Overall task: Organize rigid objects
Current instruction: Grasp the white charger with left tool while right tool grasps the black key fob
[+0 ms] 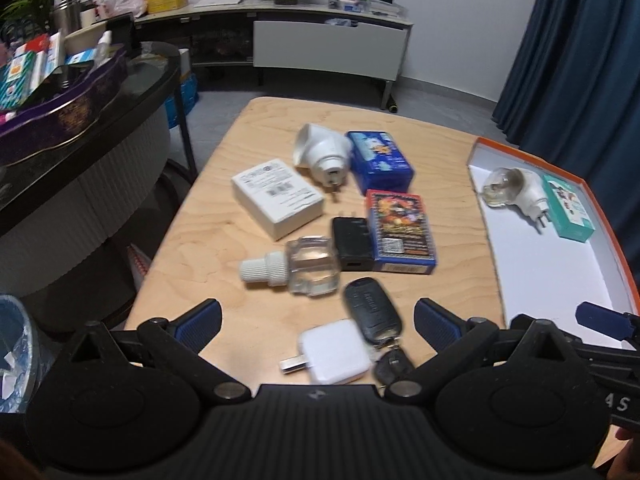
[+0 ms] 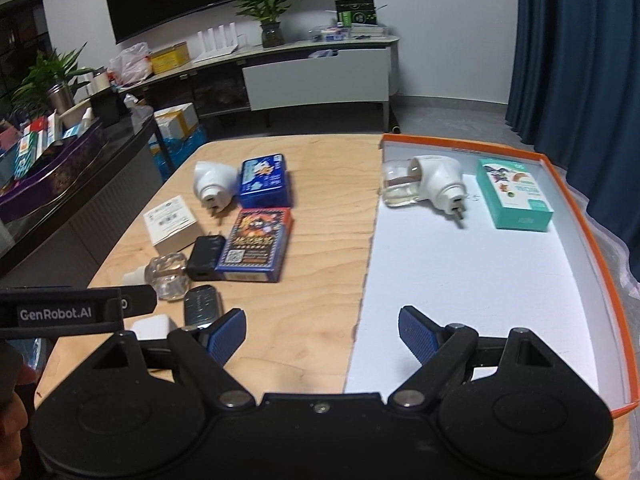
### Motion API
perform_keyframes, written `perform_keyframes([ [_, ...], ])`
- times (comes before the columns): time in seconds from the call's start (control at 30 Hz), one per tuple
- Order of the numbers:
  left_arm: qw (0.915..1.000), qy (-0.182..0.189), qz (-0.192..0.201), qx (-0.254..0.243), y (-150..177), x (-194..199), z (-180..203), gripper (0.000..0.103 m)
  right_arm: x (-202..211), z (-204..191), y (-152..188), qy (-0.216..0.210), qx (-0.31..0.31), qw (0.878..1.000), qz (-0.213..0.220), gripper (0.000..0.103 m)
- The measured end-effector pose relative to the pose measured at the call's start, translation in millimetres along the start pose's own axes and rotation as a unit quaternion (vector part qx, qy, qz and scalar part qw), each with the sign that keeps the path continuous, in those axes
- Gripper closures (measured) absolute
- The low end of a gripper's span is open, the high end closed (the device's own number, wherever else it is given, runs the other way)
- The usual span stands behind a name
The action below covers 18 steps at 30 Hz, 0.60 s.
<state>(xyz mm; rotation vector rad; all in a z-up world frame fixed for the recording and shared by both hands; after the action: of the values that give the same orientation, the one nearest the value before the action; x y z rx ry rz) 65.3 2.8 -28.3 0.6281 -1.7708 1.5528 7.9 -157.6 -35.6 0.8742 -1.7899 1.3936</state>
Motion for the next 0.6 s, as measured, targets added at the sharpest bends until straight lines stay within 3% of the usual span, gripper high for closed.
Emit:
perform_keyframes([
  [0.3, 0.9976, -0.023, -0.021, 0.062, 19.8, -7.3, -51.0, 0.0, -7.6, -8.8, 12.4, -0.018, 0.007, 1.0, -0.017, 0.005],
  [0.6, 0.9989, 0.014, -0.038, 0.024, 29.8, -31.9, -15.7, 0.0, -15.1, -5.0, 15.6, -0.014, 0.008, 1.0, -0.026, 0.005],
])
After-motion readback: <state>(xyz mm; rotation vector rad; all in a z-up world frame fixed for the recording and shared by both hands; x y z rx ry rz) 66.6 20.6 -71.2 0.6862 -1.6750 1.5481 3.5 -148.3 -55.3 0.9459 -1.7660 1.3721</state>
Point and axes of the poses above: each gripper's, at about its wrist camera, not at the fingertips, and x roughly against the way its jaws point, z to its right, y to its underside, the point moved 4 cm from there along -x, roughly the way its jaws point, and after that the axes turned 11 degrees about -x, right-handed, at the moved point
